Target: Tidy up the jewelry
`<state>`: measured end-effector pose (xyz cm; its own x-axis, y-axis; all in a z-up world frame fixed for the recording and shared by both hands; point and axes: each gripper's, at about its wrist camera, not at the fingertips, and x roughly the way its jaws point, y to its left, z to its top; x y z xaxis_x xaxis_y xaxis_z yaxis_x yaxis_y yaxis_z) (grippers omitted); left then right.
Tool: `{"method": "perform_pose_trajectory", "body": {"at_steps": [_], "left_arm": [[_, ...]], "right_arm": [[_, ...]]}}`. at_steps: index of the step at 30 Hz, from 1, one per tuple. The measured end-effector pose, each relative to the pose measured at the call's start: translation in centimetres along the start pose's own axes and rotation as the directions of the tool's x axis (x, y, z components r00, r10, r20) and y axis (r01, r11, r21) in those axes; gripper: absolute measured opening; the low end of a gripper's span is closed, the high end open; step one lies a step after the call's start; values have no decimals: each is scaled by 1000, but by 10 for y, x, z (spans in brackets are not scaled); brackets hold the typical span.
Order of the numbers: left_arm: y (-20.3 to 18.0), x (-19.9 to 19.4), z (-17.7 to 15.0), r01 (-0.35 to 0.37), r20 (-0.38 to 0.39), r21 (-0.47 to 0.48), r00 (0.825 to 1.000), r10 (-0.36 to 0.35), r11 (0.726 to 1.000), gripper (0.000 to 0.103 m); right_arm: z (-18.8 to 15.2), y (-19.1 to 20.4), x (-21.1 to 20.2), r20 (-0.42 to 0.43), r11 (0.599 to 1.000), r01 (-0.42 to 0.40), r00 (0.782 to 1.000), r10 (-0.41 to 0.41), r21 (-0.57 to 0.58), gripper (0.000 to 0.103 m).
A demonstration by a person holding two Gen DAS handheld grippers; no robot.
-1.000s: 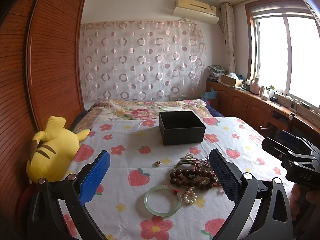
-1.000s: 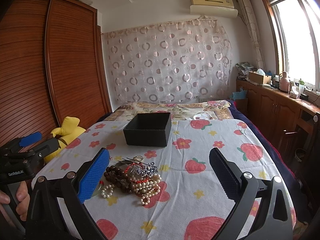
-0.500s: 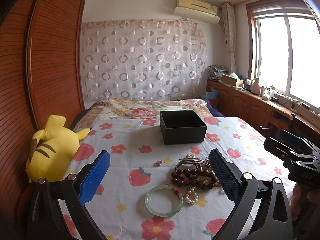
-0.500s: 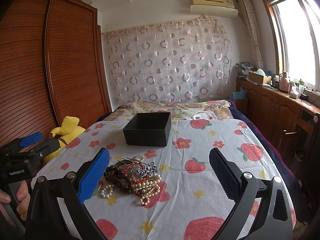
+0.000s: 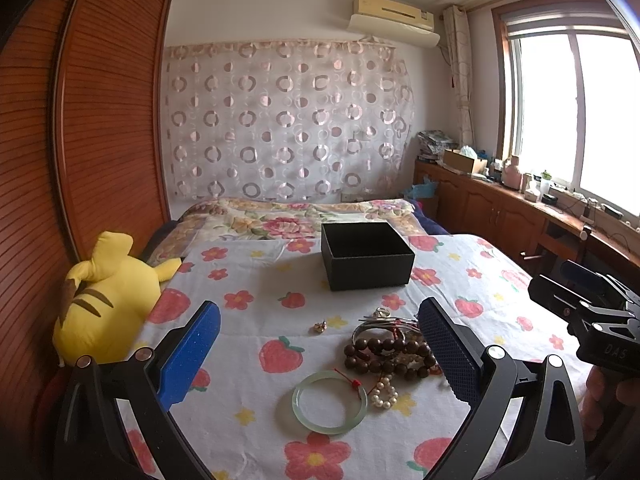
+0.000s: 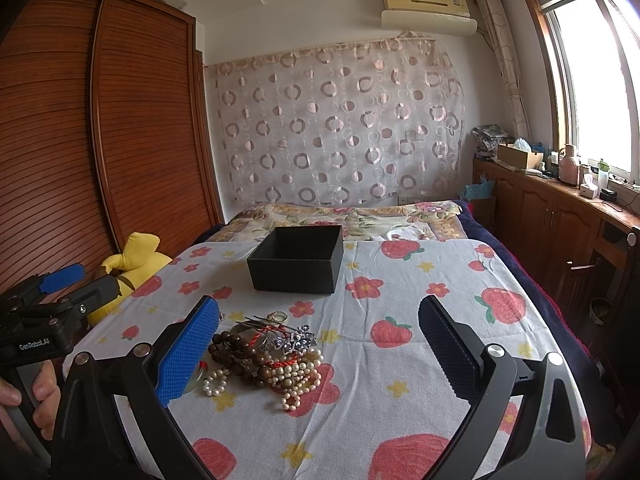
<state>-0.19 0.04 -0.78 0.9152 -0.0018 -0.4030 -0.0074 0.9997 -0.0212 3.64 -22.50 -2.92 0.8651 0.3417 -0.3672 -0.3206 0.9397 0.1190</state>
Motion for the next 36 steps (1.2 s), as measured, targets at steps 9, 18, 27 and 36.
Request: {"method": "perform_pose_trajectory", "body": {"at_steps": [9,18,27,36], "left_arm": [[-1,3,-4,0,0,1,1000,0,1000,96],[3,1,-1,0,-5,2,1000,0,1000,96],[9,12,-17,12,-76,7,997,-12,1000,96],[19,32,-41,31,-180,10,983,-28,999,96]], "right_arm": [[1,0,-1,-1,1000,-1,1000,1,0,101],[-1,-2,-1,-3,1000,0,1000,0,-1,101],[-13,-1,12,-51,1000,-14,999,13,-13,101],[-28,-5,23,-103,998,-50,994,46,-32,101]]}}
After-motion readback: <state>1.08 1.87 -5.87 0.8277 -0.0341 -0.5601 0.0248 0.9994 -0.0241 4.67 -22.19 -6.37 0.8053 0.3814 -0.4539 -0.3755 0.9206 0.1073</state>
